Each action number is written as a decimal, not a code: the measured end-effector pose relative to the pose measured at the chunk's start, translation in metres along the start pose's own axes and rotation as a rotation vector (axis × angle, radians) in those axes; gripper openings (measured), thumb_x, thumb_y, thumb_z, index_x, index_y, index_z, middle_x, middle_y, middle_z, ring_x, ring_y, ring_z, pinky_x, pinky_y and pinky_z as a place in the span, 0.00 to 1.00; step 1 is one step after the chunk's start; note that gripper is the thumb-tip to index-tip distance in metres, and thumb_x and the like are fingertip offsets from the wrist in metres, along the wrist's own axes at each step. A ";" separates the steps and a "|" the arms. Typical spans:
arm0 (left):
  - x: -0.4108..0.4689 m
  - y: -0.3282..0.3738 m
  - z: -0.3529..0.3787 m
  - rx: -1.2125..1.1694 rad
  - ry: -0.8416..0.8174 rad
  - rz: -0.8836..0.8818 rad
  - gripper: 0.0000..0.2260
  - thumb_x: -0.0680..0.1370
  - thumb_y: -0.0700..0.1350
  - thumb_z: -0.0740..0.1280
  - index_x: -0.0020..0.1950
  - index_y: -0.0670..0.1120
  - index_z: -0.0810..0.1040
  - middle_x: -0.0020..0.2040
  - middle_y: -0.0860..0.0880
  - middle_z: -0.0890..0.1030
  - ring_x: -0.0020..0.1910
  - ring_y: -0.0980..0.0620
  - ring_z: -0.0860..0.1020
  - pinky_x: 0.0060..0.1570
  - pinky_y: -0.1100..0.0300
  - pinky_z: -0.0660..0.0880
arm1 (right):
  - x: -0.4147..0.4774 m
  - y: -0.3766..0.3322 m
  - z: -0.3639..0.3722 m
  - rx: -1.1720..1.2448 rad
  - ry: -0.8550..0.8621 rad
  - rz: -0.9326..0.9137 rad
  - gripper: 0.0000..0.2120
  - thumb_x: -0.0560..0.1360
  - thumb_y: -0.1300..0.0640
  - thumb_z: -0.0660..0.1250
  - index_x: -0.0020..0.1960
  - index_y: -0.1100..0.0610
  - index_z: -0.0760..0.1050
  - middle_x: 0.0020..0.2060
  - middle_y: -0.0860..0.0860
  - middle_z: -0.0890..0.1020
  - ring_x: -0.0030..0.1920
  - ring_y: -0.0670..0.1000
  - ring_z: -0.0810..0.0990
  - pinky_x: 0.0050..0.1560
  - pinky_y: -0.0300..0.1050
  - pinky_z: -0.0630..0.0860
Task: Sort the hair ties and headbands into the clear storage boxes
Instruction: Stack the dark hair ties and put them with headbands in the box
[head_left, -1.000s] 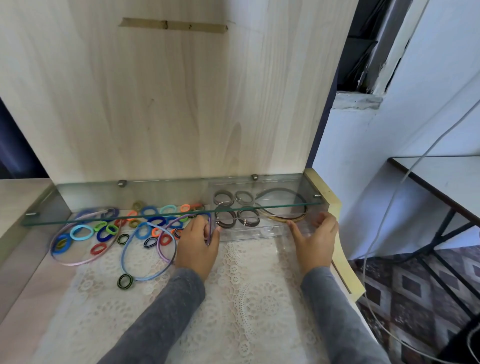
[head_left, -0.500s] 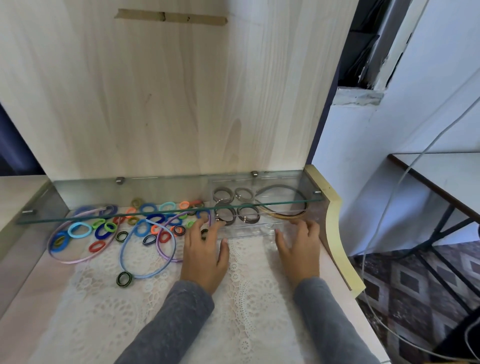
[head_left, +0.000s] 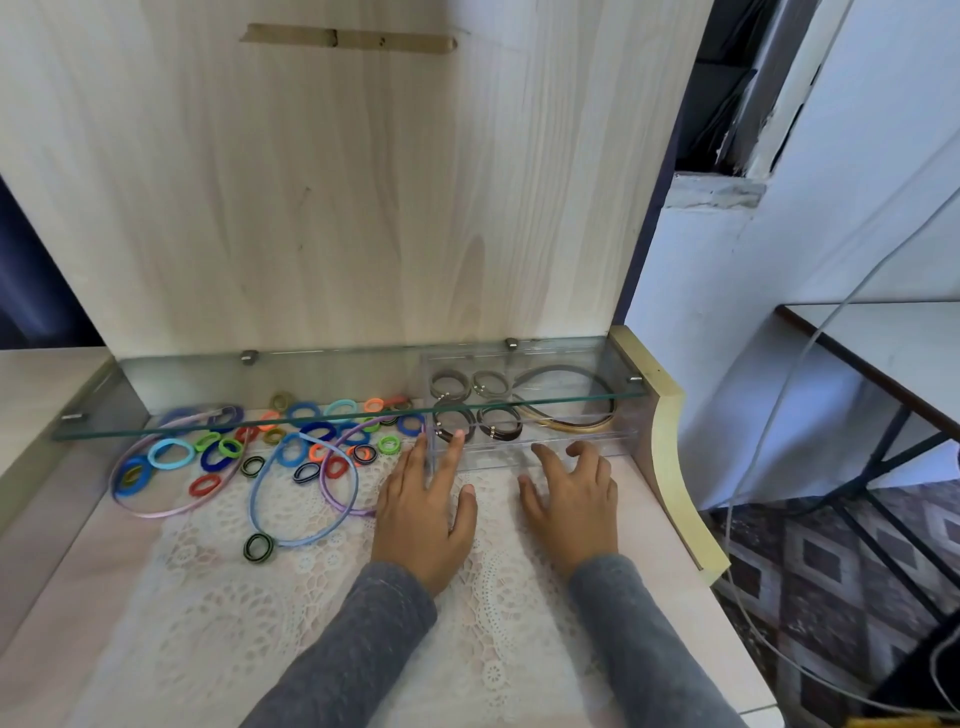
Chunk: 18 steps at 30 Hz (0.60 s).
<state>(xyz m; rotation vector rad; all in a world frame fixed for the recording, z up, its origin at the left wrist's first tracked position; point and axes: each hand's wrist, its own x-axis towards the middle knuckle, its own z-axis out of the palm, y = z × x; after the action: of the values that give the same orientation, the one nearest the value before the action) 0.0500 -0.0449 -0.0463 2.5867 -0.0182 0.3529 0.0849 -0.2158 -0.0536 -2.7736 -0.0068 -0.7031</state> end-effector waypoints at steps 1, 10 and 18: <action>0.000 0.001 0.000 -0.001 -0.005 -0.006 0.29 0.75 0.61 0.44 0.77 0.63 0.49 0.78 0.47 0.53 0.77 0.47 0.51 0.74 0.49 0.51 | 0.000 0.000 -0.001 0.006 0.001 -0.001 0.17 0.72 0.47 0.68 0.59 0.50 0.77 0.54 0.57 0.74 0.54 0.59 0.74 0.50 0.54 0.73; -0.002 0.007 -0.007 -0.169 0.039 -0.027 0.24 0.80 0.54 0.57 0.76 0.55 0.60 0.77 0.47 0.59 0.75 0.49 0.57 0.72 0.56 0.54 | -0.013 0.010 -0.012 0.022 0.006 -0.001 0.13 0.72 0.48 0.68 0.56 0.49 0.78 0.50 0.54 0.73 0.51 0.56 0.72 0.48 0.51 0.73; 0.001 0.004 -0.017 -0.343 0.140 -0.149 0.16 0.79 0.50 0.63 0.65 0.46 0.70 0.62 0.48 0.76 0.61 0.49 0.74 0.59 0.60 0.69 | -0.016 0.020 -0.035 0.256 0.114 0.033 0.10 0.74 0.48 0.64 0.49 0.51 0.80 0.47 0.52 0.73 0.48 0.52 0.71 0.47 0.48 0.72</action>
<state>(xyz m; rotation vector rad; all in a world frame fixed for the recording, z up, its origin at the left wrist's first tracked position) 0.0461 -0.0402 -0.0303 2.2052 0.1502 0.4336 0.0562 -0.2436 -0.0365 -2.4821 -0.0265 -0.7909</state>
